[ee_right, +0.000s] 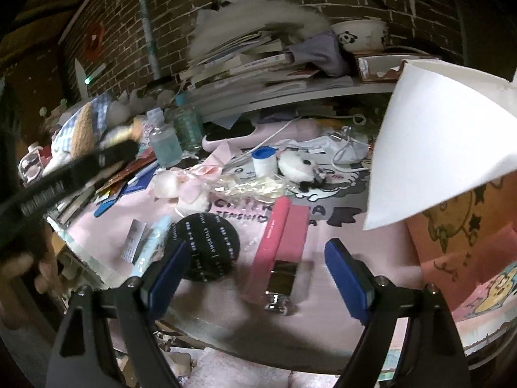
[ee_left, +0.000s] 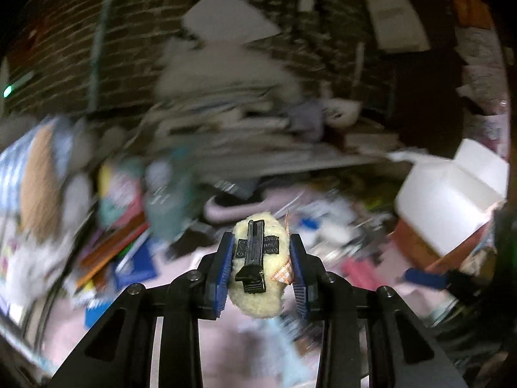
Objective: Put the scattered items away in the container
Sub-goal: 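Carry the yellow puff with the left tool into the white box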
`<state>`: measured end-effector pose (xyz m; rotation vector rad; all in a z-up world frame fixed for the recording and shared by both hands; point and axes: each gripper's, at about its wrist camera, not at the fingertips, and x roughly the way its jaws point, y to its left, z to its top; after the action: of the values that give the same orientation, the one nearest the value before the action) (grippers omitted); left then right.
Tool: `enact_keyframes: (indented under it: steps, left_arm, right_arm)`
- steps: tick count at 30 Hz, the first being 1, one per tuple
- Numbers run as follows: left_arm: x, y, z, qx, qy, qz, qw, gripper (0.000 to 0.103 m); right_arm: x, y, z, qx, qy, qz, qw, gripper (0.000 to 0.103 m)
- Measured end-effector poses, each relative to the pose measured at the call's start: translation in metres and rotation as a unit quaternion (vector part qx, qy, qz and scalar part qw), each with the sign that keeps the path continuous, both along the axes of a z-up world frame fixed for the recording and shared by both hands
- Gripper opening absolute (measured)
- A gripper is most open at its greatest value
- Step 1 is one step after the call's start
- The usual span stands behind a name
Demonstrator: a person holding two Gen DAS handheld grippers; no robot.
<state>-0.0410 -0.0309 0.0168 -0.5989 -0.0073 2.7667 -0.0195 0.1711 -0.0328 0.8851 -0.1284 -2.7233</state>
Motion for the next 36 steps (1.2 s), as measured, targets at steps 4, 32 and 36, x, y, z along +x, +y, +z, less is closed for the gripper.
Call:
enact_keyframes:
  steps: [4,32,36]
  left_arm:
    - [-0.01,0.035,0.025,-0.007,0.015,-0.061,0.998,0.028]
    - [-0.051,0.272,0.073,-0.161,-0.086,-0.309,0.9332,0.028]
    - [-0.055,0.289,0.062,-0.191,-0.113,-0.309,0.9247,0.029]
  right_arm:
    - [0.002,0.008,0.002,-0.009,0.005,-0.007,1.0,0.084]
    - [0.013,0.046,-0.014,-0.091,-0.007,0.002,0.996,0.084]
    - [0.015,0.051,-0.016,-0.102,-0.01,0.001,0.995,0.084]
